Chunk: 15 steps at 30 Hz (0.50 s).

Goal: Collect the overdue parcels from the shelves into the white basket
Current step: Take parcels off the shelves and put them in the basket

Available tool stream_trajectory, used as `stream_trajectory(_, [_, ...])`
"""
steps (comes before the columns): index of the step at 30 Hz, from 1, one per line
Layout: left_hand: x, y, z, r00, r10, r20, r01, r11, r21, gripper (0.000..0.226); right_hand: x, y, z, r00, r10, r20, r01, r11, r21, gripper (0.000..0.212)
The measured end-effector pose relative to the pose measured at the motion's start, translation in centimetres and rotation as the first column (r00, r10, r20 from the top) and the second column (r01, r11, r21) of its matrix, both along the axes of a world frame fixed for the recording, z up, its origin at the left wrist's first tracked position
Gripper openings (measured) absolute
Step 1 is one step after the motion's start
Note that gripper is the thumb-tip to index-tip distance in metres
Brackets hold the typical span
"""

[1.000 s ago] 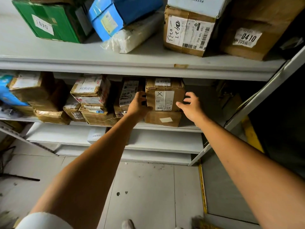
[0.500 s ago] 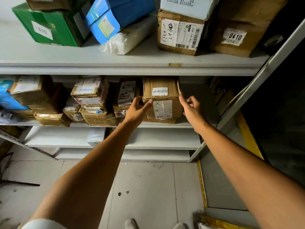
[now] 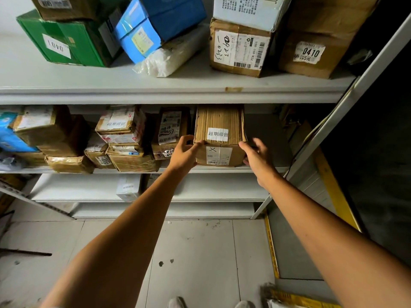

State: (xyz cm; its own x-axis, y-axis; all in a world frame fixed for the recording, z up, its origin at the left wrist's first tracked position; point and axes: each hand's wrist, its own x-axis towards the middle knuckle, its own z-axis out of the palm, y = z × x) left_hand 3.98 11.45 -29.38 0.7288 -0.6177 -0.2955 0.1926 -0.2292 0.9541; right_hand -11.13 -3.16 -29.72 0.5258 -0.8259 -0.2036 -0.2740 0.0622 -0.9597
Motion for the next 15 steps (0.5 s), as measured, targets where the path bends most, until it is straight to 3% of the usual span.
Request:
stream_trajectory(2, [0.1,0.2,-0.4,1.0,-0.015,0.016,0.014,1.0,0.018,0.044,-0.1,0.1,0.1,1.0,0.002,-0.01,-0.002,1.0,0.009,0.024])
stream_trajectory(7, [0.4,1.2,-0.9,0.996,-0.081,0.038,0.079,0.996,0.044,0.047,-0.3,0.5,0.3,0.998,0.016,-0.057,-0.018,1.0,-0.026,0.005])
stream_trajectory(10, [0.9,1.6,-0.8,0.994,-0.098,0.041,0.096,0.994,0.041,0.044,-0.2,0.9,0.5,0.999,-0.008,-0.05,0.009,1.0,0.001,0.019])
stream_trajectory(15, [1.8,2.3,-0.6,0.988,-0.157,0.01,0.156,0.987,0.036,0.04,-0.4,2.4,0.5,0.997,-0.071,-0.038,0.073,0.997,0.033,0.02])
